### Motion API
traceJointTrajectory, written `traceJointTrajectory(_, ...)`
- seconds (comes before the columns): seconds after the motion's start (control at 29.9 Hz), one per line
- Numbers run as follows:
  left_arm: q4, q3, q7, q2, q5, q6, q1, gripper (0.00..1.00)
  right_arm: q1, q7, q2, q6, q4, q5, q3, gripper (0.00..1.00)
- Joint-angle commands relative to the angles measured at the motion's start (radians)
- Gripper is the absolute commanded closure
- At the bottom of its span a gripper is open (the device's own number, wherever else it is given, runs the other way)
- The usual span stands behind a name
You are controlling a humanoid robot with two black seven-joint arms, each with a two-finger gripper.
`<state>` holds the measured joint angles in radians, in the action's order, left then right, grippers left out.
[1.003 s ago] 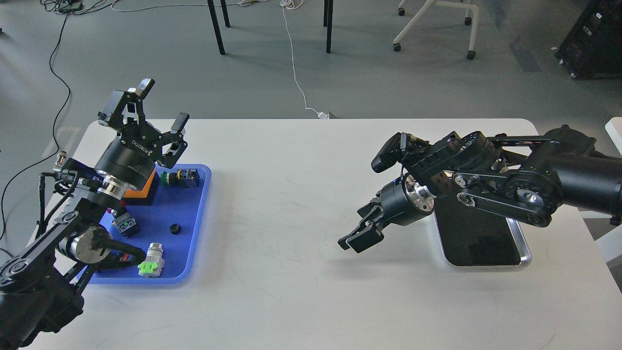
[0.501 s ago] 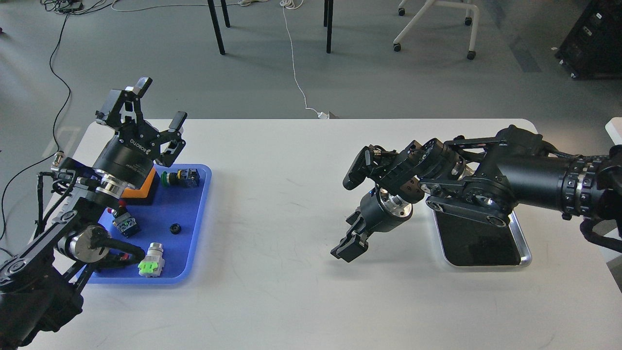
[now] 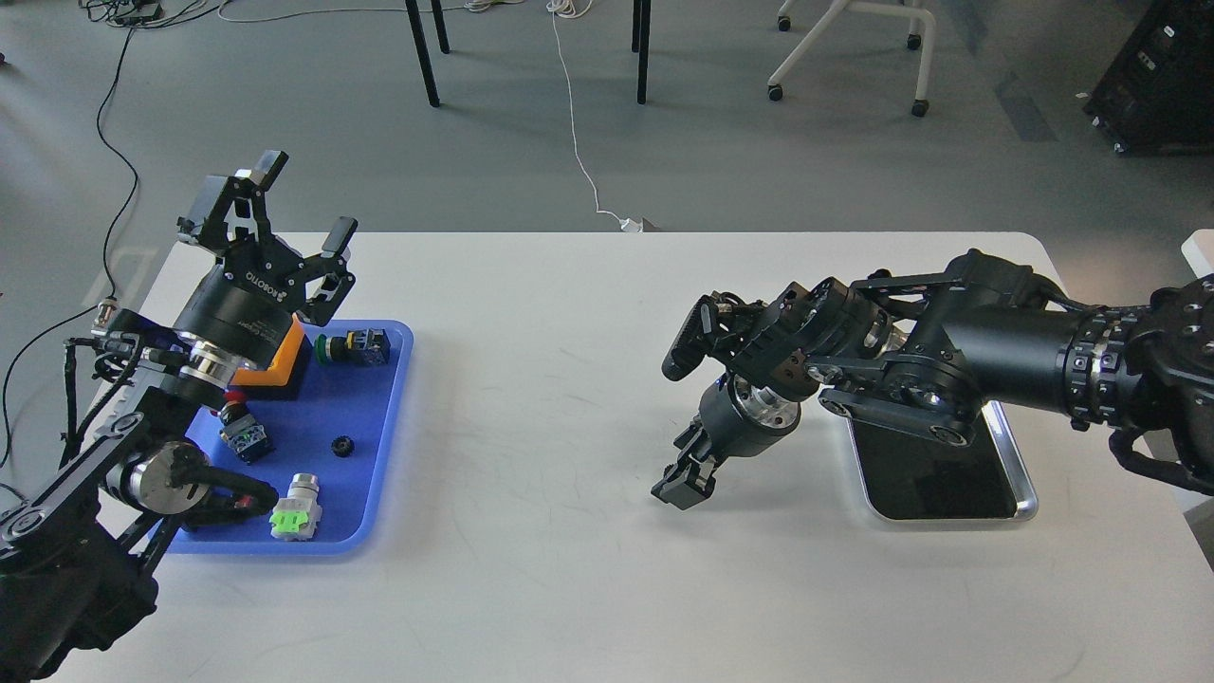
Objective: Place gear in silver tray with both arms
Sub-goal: 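Close the right gripper on the black gear on the table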
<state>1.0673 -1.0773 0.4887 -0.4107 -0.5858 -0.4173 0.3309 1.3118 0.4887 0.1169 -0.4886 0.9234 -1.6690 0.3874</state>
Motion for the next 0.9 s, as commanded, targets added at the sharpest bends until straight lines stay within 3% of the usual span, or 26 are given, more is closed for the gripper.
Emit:
traceJointTrajectory(0.0,0.000,-0.001,0.000,0.000,0.000,0.002,-0.001,0.02,-0.003,0.000,-0.003,0.000,-0.008,0.000,0.002,0.39)
traceJointTrajectory(0.2,0.000,-0.001,0.000,0.000,0.000,0.002,0.000,0.02,-0.005,0.000,-0.014,0.000,-0.020,0.000,0.027,0.48)
traceJointTrajectory(0.74,0.000,-0.003,0.000,-0.002,0.000,0.000,0.000,0.02,-0.002,0.000,-0.029,0.000,-0.026,0.002,0.028,0.57)
traceJointTrajectory(0.87,0.000,-0.003,0.000,0.000,0.000,0.000,-0.001,0.02,0.000,0.000,-0.029,0.000,-0.026,0.002,0.027,0.64)
